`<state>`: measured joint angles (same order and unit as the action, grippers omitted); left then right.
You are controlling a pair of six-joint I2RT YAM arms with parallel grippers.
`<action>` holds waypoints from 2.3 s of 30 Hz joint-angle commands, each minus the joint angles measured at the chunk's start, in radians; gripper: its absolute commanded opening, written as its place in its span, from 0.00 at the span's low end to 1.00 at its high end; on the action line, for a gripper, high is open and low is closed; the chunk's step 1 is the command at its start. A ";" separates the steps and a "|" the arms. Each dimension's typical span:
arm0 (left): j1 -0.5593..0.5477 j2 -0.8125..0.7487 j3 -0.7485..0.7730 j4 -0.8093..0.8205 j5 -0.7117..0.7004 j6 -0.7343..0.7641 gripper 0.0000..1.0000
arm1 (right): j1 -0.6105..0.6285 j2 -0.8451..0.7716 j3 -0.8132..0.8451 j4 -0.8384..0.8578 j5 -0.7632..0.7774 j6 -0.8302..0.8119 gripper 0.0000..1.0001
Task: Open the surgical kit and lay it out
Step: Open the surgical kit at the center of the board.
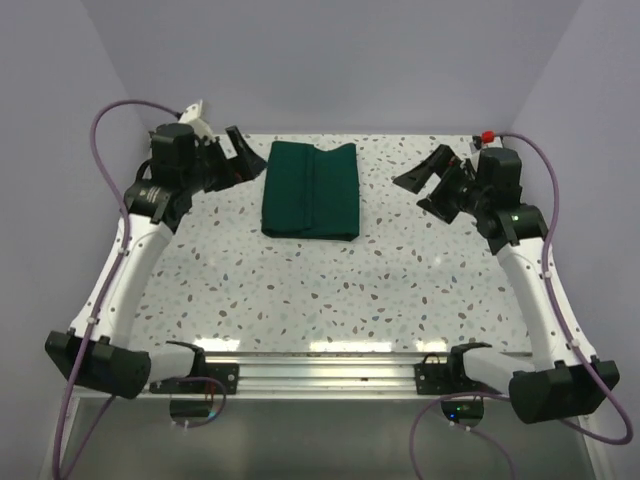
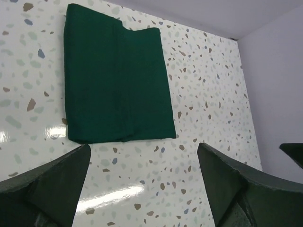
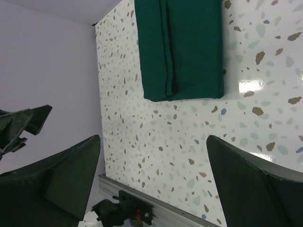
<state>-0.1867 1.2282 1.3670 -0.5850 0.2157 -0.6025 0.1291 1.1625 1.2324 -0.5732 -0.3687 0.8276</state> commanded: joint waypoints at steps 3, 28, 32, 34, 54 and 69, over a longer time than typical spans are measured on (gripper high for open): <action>-0.088 0.172 0.168 -0.093 -0.171 0.156 1.00 | -0.002 -0.101 0.047 -0.155 0.115 -0.062 0.99; -0.402 0.787 0.297 -0.064 -0.496 0.188 0.89 | -0.002 -0.323 0.002 -0.499 0.215 -0.243 0.99; -0.422 0.846 0.302 -0.061 -0.521 0.181 0.88 | -0.002 -0.336 -0.004 -0.524 0.226 -0.257 0.99; -0.424 0.869 0.310 -0.075 -0.541 0.173 0.88 | -0.002 -0.342 -0.007 -0.525 0.234 -0.259 0.99; -0.419 0.947 0.521 -0.170 -0.634 0.214 0.23 | -0.003 -0.288 -0.047 -0.442 0.231 -0.234 0.99; -0.398 0.904 0.414 -0.133 -0.572 0.234 0.90 | -0.002 -0.256 -0.073 -0.379 0.221 -0.202 0.99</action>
<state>-0.5873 2.1765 1.8301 -0.7391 -0.3786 -0.3782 0.1287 0.9146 1.1675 -0.9936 -0.1257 0.6090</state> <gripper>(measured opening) 0.895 0.986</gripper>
